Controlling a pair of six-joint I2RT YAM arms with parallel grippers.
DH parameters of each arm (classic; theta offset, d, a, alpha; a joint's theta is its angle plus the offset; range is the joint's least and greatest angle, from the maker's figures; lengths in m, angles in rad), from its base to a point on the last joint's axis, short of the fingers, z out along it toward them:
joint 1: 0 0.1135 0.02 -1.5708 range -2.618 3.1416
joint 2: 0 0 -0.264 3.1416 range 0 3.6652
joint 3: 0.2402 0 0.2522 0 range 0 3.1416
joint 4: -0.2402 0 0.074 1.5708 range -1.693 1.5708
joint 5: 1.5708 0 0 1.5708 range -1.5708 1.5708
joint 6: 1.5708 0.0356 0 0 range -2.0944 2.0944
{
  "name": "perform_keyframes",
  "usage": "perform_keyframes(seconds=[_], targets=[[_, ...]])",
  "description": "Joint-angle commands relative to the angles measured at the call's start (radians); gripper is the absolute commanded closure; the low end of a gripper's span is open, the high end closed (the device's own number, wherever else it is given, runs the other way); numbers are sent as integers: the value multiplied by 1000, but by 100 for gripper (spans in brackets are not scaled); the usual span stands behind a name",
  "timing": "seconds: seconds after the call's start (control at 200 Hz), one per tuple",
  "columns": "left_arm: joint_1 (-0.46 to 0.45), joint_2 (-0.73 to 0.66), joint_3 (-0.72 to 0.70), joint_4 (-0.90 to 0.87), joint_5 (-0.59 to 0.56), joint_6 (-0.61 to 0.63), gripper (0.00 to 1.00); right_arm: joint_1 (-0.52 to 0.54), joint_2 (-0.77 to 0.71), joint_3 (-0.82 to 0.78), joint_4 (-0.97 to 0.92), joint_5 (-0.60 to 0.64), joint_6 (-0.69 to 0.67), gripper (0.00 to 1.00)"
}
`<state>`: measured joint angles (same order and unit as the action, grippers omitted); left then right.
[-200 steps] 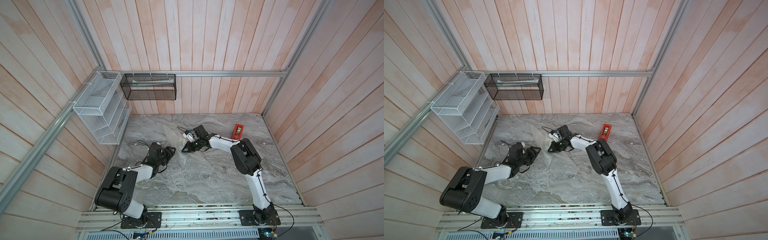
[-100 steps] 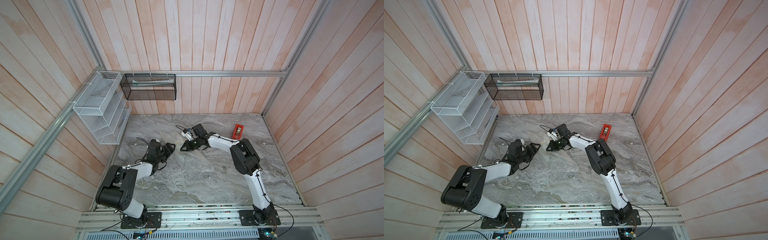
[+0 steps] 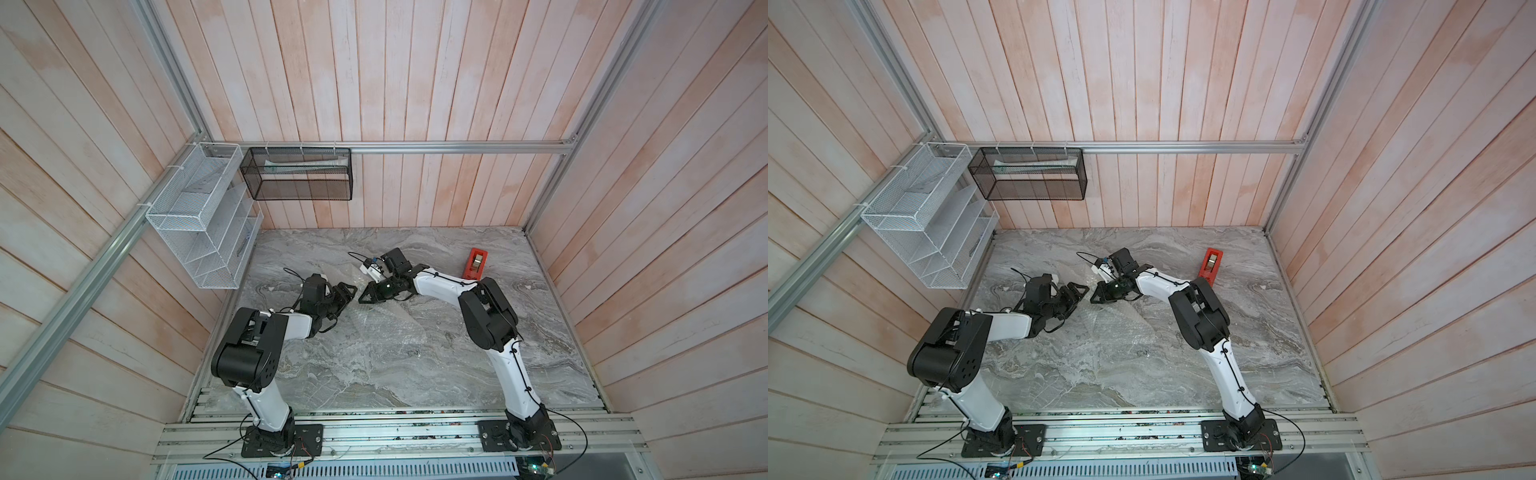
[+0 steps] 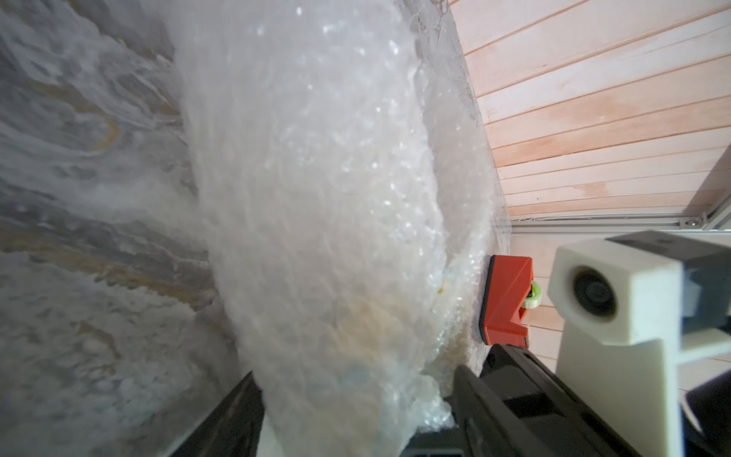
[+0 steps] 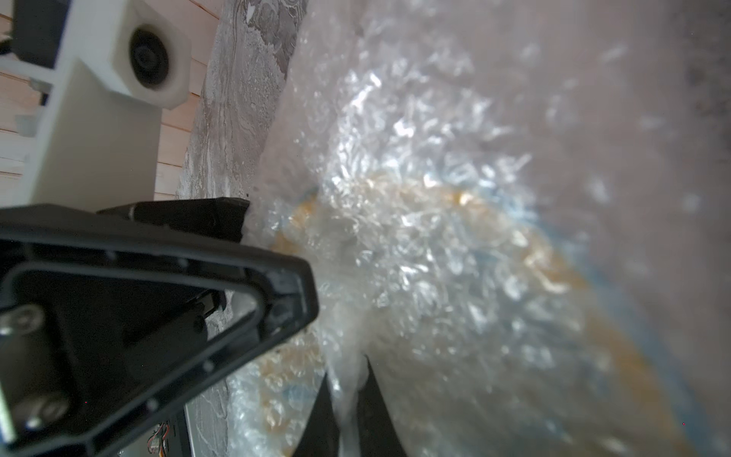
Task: Wrap bowls in bubble wrap
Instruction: Wrap the bowl in bubble wrap.
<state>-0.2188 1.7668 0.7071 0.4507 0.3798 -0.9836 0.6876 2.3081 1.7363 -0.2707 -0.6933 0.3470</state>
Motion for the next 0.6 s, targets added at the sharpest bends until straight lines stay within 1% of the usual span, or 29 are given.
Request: perform_keyframes(seconds=[0.0, 0.185, 0.22, 0.28, 0.31, 0.375, 0.595], targets=[[4, 45, 35, -4, 27, 20, 31, 12, 34, 22, -32, 3, -11, 89], [0, 81, 60, -51, 12, 22, 45, 12, 18, 12, -26, 5, -11, 86], [0, 86, 70, -69, 5, 24, 50, 12, 15, 11, -26, 7, -11, 84], [-2, 95, 89, -97, -4, 30, 55, 10, 5, 4, -28, 9, -13, 81], [-1, 100, 98, -113, -8, 32, 61, 8, 0, 0, -28, 9, -13, 79], [-5, 105, 116, -139, -14, 38, 66, -1, -19, -15, -26, 8, -13, 73], [-21, 117, 147, -199, -44, 52, 71, -56, -131, -124, 29, 3, 16, 60]])
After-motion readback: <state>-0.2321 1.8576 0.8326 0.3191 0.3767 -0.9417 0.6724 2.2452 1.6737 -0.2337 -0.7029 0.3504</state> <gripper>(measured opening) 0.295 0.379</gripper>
